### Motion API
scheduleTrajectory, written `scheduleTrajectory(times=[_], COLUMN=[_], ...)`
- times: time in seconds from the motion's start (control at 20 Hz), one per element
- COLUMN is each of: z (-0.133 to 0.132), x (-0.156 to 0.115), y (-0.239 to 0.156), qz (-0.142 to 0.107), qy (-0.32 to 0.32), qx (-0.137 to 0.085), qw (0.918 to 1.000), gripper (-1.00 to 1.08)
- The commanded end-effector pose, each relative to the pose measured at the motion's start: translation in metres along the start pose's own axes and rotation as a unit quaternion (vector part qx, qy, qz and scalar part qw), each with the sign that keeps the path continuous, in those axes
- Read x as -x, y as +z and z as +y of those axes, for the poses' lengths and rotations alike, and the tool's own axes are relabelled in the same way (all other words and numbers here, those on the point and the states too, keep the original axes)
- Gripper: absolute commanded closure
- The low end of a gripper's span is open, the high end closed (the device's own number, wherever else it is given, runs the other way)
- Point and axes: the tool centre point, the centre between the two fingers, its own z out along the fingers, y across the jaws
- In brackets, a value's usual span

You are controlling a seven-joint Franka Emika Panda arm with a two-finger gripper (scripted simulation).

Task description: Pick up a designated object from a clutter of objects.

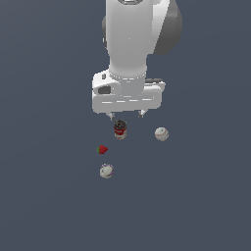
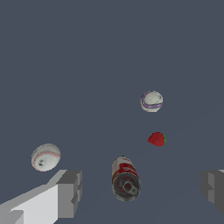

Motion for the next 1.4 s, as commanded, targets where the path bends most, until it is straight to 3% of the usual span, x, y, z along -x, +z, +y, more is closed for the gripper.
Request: scheduleTrajectory(times=[0.0, 0.65, 1.0, 1.35], z=[0.005, 0.036, 0.053, 0.069], x=[-0.001, -0.003, -0.001, 0.003], y=[0.008, 0.061, 0.091, 0.120], qz=[0.000, -0.002, -0.002, -0.003], qy=[-0.020, -0.154, -0.227, -0.299], qx=[0.000, -0.001, -0.002, -0.003], qw=[0.9998, 0.9880, 0.9738, 0.9541], gripper=[-0.92, -0.92, -0.92, -0.92])
